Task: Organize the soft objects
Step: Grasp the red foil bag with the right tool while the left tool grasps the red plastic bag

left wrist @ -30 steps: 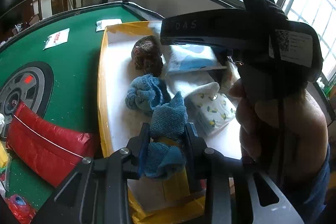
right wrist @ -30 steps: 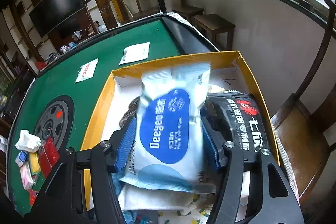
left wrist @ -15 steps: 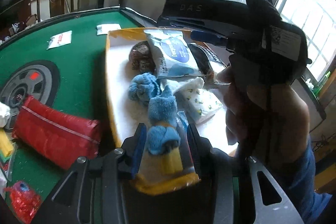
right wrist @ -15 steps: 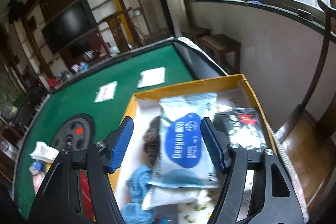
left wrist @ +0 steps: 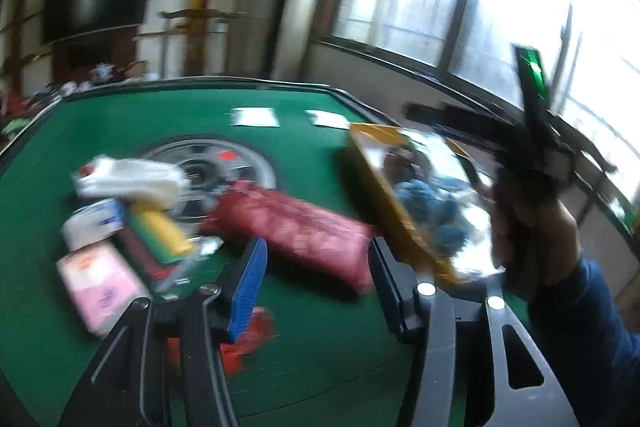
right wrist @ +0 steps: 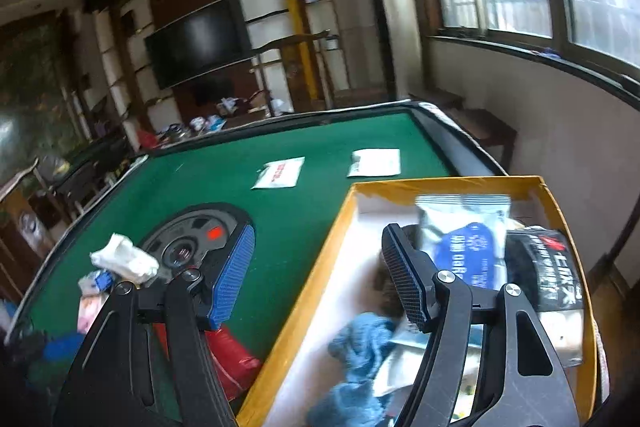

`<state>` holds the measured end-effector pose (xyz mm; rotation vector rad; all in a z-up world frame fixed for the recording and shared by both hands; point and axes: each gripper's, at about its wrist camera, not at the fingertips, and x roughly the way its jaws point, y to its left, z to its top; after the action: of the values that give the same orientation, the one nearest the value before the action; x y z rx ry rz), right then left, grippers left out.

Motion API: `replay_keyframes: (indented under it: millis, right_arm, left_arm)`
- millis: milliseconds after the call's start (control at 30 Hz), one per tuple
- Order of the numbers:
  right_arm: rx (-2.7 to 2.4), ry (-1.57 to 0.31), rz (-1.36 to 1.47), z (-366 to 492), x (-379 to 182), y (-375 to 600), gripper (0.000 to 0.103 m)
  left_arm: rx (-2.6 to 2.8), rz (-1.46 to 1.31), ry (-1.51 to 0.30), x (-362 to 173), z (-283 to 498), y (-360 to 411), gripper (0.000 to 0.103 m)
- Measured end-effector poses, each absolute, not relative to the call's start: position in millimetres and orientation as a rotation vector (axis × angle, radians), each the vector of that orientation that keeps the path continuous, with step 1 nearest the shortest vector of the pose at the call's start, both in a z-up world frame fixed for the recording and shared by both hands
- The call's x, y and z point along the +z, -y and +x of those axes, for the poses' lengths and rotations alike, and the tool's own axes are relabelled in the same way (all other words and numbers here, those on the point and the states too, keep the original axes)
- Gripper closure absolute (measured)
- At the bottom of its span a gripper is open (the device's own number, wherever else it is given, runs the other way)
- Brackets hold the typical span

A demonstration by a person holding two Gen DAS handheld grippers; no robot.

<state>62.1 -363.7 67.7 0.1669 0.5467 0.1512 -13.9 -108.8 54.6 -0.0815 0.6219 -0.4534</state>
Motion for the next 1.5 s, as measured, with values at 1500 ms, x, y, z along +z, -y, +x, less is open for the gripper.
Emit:
replay_keyframes:
  millis: [1500]
  right_arm:
    - [0.499, -1.045, -0.214, 113.6, 2.3, 227.4, 0.03]
  left_arm:
    - [-0.326, 0.006, -0.889, 3.1, 13.0, 62.2, 0.059]
